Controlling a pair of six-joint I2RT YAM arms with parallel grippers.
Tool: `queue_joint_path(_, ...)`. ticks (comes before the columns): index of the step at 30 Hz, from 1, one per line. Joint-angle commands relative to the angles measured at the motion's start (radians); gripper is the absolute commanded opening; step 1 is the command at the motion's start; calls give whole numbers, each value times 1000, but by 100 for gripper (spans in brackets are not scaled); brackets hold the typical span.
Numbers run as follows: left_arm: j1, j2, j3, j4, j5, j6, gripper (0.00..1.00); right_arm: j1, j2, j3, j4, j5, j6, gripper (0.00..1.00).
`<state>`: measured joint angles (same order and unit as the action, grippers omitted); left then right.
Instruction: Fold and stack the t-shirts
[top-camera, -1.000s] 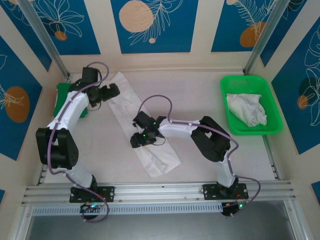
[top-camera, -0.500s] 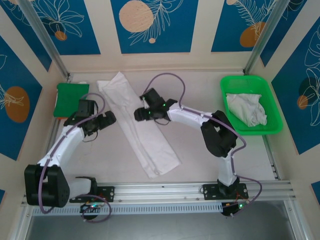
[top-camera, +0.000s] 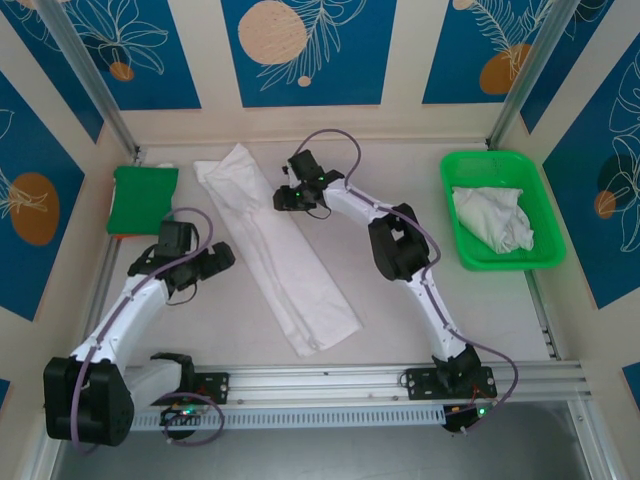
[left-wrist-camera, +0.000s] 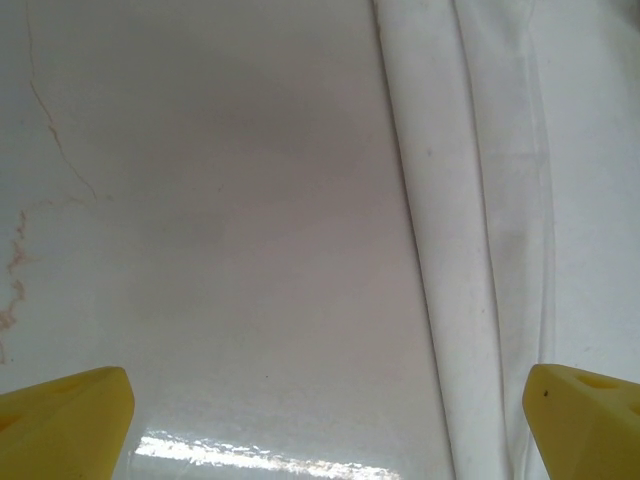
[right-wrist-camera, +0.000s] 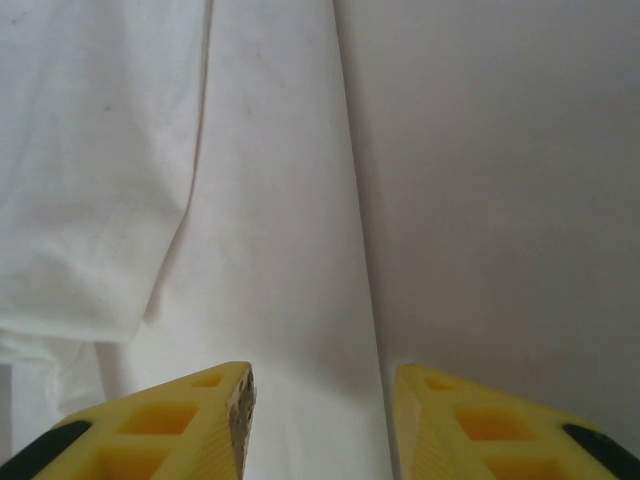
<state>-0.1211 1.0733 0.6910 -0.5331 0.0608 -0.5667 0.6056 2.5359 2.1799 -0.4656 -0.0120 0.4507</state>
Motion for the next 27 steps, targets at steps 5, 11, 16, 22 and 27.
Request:
queue_joint_path(5, -24, -21, 2, 4, 46, 31, 100, -6, 149, 215, -134, -197, -9, 38)
queue_joint_path(11, -35, -44, 12, -5, 36, 48, 100, -16, 161, 241, -133, -232, -2, 3)
queue_joint_path(16, -37, -36, 12, 0, 49, 49, 100, -36, 108, 211, -113, -157, -4, 0)
queue_joint_path(22, -78, -16, 24, 22, 43, 65, 100, -93, 41, 117, -71, -74, 17, 0)
queue_joint_path(27, -128, 14, 40, 45, 59, 67, 100, -154, -71, -72, 10, -42, 29, 0)
